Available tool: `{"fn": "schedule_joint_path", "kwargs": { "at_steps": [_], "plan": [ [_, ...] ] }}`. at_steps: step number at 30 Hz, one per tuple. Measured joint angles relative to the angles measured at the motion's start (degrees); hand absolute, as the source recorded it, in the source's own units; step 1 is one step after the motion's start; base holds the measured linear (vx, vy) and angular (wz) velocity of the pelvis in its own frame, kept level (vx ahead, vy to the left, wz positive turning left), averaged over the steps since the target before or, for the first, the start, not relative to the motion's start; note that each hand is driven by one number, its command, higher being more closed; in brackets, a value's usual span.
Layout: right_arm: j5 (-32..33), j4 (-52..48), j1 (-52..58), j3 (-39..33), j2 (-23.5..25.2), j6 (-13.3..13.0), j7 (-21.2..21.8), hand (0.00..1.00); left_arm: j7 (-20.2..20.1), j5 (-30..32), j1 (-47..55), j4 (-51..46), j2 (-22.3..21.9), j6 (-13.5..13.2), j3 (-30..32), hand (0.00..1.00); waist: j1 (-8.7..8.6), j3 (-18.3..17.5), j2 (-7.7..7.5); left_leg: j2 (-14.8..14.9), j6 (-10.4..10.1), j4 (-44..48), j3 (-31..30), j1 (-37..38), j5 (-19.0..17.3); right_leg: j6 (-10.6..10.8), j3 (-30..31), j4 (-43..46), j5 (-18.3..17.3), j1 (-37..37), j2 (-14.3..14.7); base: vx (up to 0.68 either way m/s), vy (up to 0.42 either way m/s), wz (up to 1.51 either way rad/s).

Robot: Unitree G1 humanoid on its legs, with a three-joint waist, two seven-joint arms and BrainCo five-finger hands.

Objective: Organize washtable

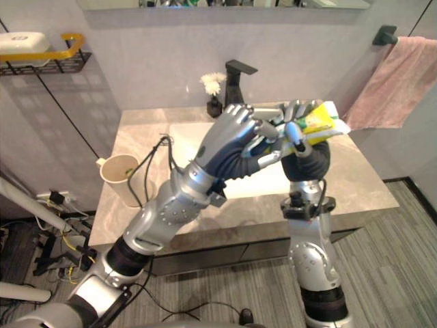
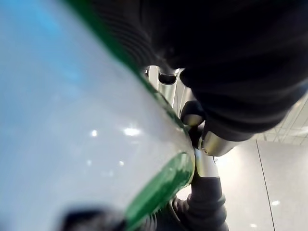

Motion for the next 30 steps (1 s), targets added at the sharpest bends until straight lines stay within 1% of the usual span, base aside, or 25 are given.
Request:
{"fn": "schedule_joint_path", "kwargs": {
  "at_steps": [8, 30],
  "plan": [
    [-0.1, 0.0, 0.0, 0.0, 0.0, -0.2, -0.8, 1.0, 0.0, 0.1, 0.1, 0.3, 0.0, 0.0, 0.0, 0.0, -0.01, 0.0, 0.0, 0.0, 0.0, 0.0, -0.1, 0.6, 0.0, 0.0, 0.0, 0.0, 0.0, 0.7, 0.0, 0.0, 0.0, 0.0],
    [-0.2, 0.0, 0.0, -0.1, 0.2, -0.1, -0.8, 1.0, 0.0, 0.1, 0.4, 0.5, 0.1, -0.6, 0.1, 0.0, 0.09, -0.1, -0.08, 0.0, 0.0, 0.1, -0.2, 0.8, 0.0, 0.0, 0.0, 0.0, 0.0, 0.9, 0.0, 0.0, 0.0, 0.0]
  ]
}}
